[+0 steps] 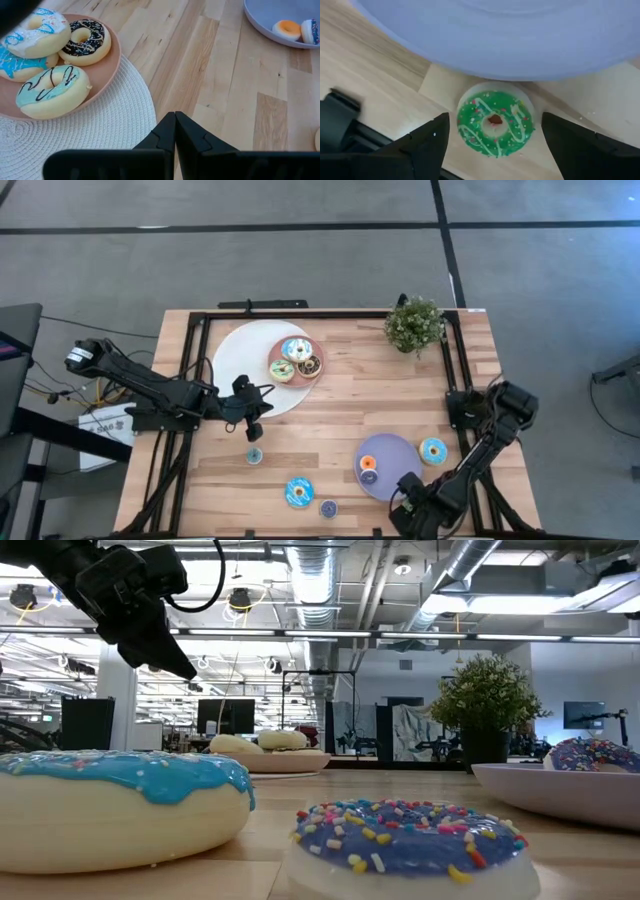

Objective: Pick & Place donuts
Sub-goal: Put the small green donut on the purple plate

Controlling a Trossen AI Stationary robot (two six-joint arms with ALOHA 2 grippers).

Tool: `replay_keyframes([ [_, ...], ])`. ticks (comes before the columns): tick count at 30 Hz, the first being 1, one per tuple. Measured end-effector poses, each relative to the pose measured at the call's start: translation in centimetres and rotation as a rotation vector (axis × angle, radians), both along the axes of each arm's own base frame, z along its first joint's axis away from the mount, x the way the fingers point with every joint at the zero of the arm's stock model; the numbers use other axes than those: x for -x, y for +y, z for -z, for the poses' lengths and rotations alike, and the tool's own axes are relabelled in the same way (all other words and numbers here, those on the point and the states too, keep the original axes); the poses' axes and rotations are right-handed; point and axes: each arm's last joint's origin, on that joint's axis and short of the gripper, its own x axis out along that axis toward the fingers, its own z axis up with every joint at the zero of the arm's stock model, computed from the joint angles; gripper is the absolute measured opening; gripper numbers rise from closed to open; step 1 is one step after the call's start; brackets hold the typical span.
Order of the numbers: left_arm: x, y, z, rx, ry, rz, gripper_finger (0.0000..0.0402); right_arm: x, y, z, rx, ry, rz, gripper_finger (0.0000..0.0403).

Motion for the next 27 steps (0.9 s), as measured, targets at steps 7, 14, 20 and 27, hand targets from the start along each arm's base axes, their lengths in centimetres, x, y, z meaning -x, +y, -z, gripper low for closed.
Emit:
replay_keyframes([
  [7,0.0,0.0,0.0,0.000,0.000,0.000,0.0000,-0.1,-0.2,0.2,-0.014,0.011,0.003,0.0282],
  [14,0.0,0.0,0.0,0.001,0.000,0.000,0.0000,-0.1,-0.2,0.2,-0.016,0.017,-0.003,0.0226],
  [20,0.0,0.0,0.0,0.002,-0.001,-0.001,0.0000,-0.1,0.0,-2.5,-0.148,0.049,-0.127,0.0193],
  [27,0.0,0.0,0.0,0.005,-0.002,-0.003,0.0000,0.4,-3.2,-6.8,0.057,-0.113,-0.127,0.0169],
])
